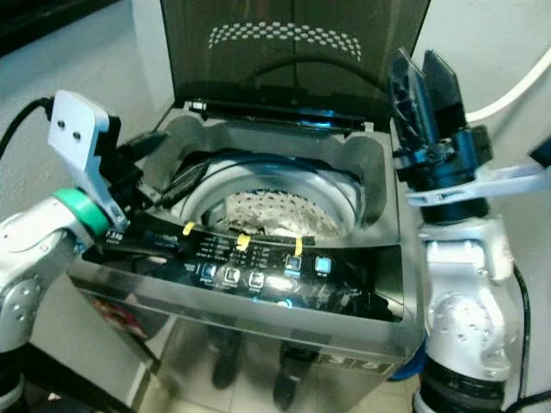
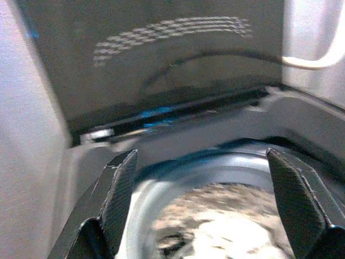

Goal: Clothes washing

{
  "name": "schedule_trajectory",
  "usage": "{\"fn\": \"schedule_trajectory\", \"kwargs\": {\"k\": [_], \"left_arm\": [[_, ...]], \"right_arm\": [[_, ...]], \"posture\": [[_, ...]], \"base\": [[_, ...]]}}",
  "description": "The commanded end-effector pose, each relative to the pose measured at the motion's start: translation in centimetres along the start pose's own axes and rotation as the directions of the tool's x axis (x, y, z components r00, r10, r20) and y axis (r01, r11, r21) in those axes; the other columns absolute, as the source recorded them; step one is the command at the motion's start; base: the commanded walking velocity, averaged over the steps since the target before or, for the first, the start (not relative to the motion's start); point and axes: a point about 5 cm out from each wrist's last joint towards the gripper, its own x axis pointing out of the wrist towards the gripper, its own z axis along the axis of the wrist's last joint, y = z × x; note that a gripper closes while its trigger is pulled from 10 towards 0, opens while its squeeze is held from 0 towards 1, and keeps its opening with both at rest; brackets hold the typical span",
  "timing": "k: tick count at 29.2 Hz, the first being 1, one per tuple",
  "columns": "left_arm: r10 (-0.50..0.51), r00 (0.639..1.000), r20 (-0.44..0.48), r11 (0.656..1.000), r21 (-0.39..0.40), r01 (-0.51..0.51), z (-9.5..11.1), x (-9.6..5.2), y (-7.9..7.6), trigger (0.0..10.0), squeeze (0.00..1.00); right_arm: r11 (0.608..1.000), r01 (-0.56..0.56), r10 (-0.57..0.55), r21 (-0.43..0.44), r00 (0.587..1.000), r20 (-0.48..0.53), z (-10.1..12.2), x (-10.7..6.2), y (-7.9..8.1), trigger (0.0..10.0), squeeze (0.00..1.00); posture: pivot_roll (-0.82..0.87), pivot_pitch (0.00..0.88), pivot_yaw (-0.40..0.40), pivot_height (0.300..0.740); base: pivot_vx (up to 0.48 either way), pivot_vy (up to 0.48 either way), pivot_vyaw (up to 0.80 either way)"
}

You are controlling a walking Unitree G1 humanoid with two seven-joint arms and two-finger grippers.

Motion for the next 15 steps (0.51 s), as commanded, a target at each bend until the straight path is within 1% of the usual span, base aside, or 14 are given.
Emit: {"fn": "schedule_trajectory", "kwargs": {"k": [1,2,3,4,5,7,8,9,10,12,14,15], "left_arm": [[0.057,0.998,0.009,0.998,0.006,-0.057,0.0,0.0,0.8,10.0,0.0],[0.113,0.993,0.026,0.994,-0.007,-0.113,0.3,0.4,1.4,10.0,0.0],[0.147,0.988,0.037,0.989,-0.018,-0.147,0.5,0.7,1.8,10.0,0.0],[0.204,0.978,0.04,0.979,-0.035,-0.203,0.4,0.9,2.2,10.0,0.0],[0.259,0.965,0.038,0.965,-0.051,-0.257,0.1,1.0,2.5,10.0,0.0],[0.267,0.963,0.036,0.963,-0.053,-0.265,0.0,1.0,2.5,10.0,0.0],[0.274,0.961,0.042,0.961,-0.06,-0.271,0.0,1.2,2.4,10.0,0.0],[0.279,0.959,0.046,0.959,-0.065,-0.275,0.0,1.4,2.3,10.0,0.0],[0.279,0.959,0.046,0.959,-0.065,-0.275,0.0,1.4,2.3,10.0,0.0],[0.294,0.954,0.059,0.955,-0.052,-0.291,0.2,1.7,2.5,10.0,0.0],[0.309,0.949,0.068,0.951,-0.049,-0.306,0.3,1.8,2.7,10.0,0.0],[0.309,0.949,0.068,0.951,-0.049,-0.306,0.3,1.8,2.7,10.0,0.0]], "right_arm": [[0.996,0.041,-0.043,-0.073,0.999,-0.021,-0.7,0.2,-0.1,10.0,0.0],[0.975,0.107,-0.121,-0.193,0.991,-0.063,-2.2,0.4,-0.3,10.0,0.0],[0.953,0.136,-0.164,-0.27,0.983,-0.083,-3.1,0.6,-0.4,10.0,0.0],[0.93,0.136,-0.179,-0.34,0.979,-0.098,-4.2,0.9,0.2,10.0,0.0],[0.912,0.119,-0.174,-0.392,0.979,-0.106,-5.2,1.2,1.1,10.0,0.0],[0.911,0.115,-0.17,-0.397,0.98,-0.107,-5.3,1.2,1.2,10.0,0.0],[0.923,0.122,-0.177,-0.365,0.977,-0.122,-5.9,1.4,1.6,10.0,0.0],[0.932,0.127,-0.182,-0.341,0.974,-0.133,-6.4,1.5,1.9,10.0,0.0],[0.932,0.127,-0.182,-0.341,0.974,-0.133,-6.4,1.5,1.9,10.0,0.0],[0.948,0.136,-0.191,-0.289,0.966,-0.173,-7.8,1.7,2.9,10.0,0.0],[0.953,0.147,-0.202,-0.265,0.96,-0.196,-8.6,1.9,3.6,10.0,0.0],[0.953,0.147,-0.202,-0.265,0.96,-0.196,-8.6,1.9,3.6,10.0,0.0]], "posture": [[0.15,0.0,0.104,0.74],[0.15,0.0,0.076,0.74],[0.15,0.0,0.076,0.74],[0.14,0.0,0.078,0.74],[0.14,0.0,0.078,0.74],[0.14,0.0,0.077,0.74],[0.16,0.0,0.06,0.74],[0.16,0.0,0.06,0.74],[0.16,0.0,0.06,0.74],[0.17,0.0,0.021,0.74],[0.17,0.0,0.016,0.74],[0.17,0.0,0.016,0.74]], "base": [[0.0,0.0,0.0],[0.0,0.0,0.0],[0.0,0.0,0.0],[0.0,0.0,0.0],[0.0,0.0,0.0],[0.0,0.0,0.0],[0.0,0.0,0.0],[0.0,0.0,0.0],[0.0,0.0,0.0],[0.0,0.0,0.0],[0.0,0.0,0.0],[0.0,0.0,0.0]]}}
